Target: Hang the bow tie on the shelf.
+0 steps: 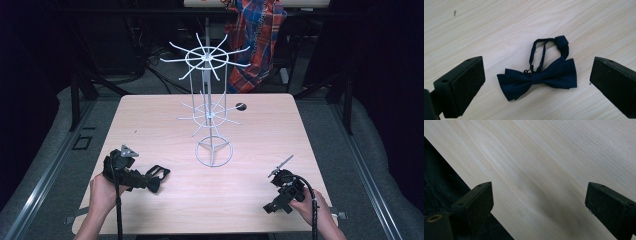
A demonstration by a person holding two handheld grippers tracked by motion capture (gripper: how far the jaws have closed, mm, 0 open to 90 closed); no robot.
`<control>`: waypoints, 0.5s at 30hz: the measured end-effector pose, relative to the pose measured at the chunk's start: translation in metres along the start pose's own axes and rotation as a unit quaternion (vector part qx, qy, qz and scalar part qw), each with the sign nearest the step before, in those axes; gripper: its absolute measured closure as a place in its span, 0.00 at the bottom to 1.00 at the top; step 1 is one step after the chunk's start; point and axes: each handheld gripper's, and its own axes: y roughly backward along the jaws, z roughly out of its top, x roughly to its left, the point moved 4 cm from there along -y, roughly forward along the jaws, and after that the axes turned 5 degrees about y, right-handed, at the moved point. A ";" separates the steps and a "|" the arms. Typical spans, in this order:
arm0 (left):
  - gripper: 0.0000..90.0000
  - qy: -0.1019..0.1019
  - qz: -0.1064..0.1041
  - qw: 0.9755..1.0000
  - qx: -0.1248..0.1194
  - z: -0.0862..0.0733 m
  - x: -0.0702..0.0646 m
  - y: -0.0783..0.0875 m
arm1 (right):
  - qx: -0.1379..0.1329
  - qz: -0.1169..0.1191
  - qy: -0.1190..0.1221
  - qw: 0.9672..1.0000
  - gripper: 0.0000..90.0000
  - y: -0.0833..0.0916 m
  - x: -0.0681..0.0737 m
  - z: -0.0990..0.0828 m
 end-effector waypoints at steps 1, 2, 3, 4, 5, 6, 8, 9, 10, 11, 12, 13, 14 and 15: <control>0.00 0.000 0.000 1.000 0.000 0.000 0.000 0.000 | 0.000 0.000 0.000 1.000 0.08 0.000 0.000 0.000; 0.00 -0.001 -0.002 1.000 0.000 0.001 0.000 0.000 | 0.000 0.000 0.000 1.000 0.08 0.000 0.000 0.000; 0.00 -0.001 0.006 1.000 -0.004 0.001 -0.001 0.000 | 0.000 0.000 -0.002 1.000 0.08 0.000 0.000 0.000; 0.00 -0.001 0.006 1.000 -0.004 0.001 -0.001 0.000 | 0.000 0.000 -0.002 1.000 0.08 0.000 0.000 0.000; 0.00 0.000 0.003 1.000 -0.005 0.002 -0.001 -0.001 | 0.000 0.001 -0.002 1.000 0.08 0.000 0.000 0.000; 0.00 0.000 0.004 1.000 -0.004 0.002 -0.001 -0.001 | -0.001 0.000 -0.001 1.000 0.08 0.000 0.000 0.000; 0.00 0.000 0.001 1.000 0.000 0.002 -0.001 -0.002 | 0.002 0.002 0.002 1.000 0.08 0.000 -0.001 0.000; 0.00 0.000 0.001 1.000 0.000 0.002 -0.001 -0.002 | 0.002 0.002 0.002 1.000 0.08 0.000 -0.001 0.000; 0.00 -0.002 -0.002 1.000 0.003 0.003 -0.002 -0.004 | -0.002 0.001 -0.001 1.000 0.09 -0.001 -0.001 0.000; 0.00 -0.002 0.000 1.000 0.001 0.003 -0.003 -0.005 | -0.002 0.001 -0.002 1.000 0.08 -0.001 -0.001 0.000; 0.00 -0.005 -0.001 1.000 0.005 0.004 -0.004 -0.006 | -0.003 0.001 -0.002 1.000 0.09 -0.001 -0.001 0.000; 0.00 -0.005 -0.001 1.000 0.005 0.004 -0.004 -0.006 | -0.003 0.001 -0.002 1.000 0.09 -0.001 -0.001 0.000; 0.00 -0.009 -0.001 1.000 0.007 0.005 -0.005 -0.008 | 0.000 0.000 -0.002 1.000 0.09 -0.001 -0.001 0.000; 0.00 -0.010 -0.002 1.000 0.008 0.006 -0.006 -0.009 | 0.001 0.000 -0.001 1.000 0.09 -0.001 -0.001 -0.001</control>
